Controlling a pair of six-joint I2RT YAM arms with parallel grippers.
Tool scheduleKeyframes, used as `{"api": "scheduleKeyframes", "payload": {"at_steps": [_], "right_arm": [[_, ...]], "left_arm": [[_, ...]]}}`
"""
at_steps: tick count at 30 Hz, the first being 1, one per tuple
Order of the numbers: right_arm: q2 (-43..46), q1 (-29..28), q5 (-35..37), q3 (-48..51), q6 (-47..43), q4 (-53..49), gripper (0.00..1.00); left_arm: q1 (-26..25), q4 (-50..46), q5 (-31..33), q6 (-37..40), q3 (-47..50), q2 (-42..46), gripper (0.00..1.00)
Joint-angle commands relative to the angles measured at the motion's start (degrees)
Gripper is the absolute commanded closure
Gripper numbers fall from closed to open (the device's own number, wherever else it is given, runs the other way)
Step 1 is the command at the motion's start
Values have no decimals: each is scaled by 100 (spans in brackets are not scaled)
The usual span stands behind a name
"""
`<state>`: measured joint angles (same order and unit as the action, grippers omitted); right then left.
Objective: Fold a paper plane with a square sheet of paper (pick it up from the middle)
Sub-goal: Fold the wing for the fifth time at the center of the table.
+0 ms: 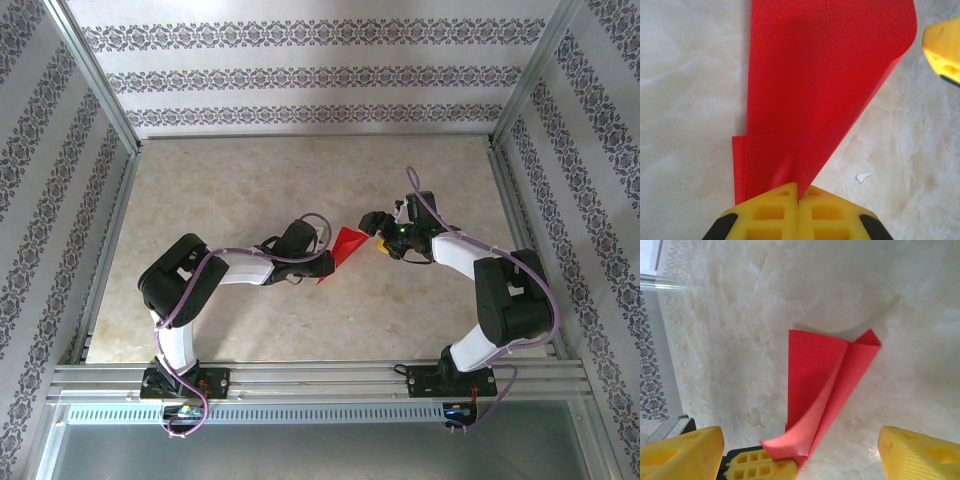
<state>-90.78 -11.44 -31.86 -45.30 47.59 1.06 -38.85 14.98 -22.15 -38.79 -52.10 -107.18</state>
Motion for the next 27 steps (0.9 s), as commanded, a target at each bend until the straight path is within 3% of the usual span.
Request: {"api": "scheduleKeyframes", "payload": {"at_steps": [1,9,18,27], "right_arm": [[87,19,-118,116,-182,123,21],[-114,-1,-740,297,-401,847,34],[-314,-286,-944,234,-576,1104,40],[-708,-643,-1107,-20,-664,1242,54]], "left_arm": [[172,232,-307,-482,52,-119,100],[408,316,-657,-1134,25,-201,100],[541,585,-842,-1758,79,-277,100],[618,655,-809,-2198,173,-357,100]]}}
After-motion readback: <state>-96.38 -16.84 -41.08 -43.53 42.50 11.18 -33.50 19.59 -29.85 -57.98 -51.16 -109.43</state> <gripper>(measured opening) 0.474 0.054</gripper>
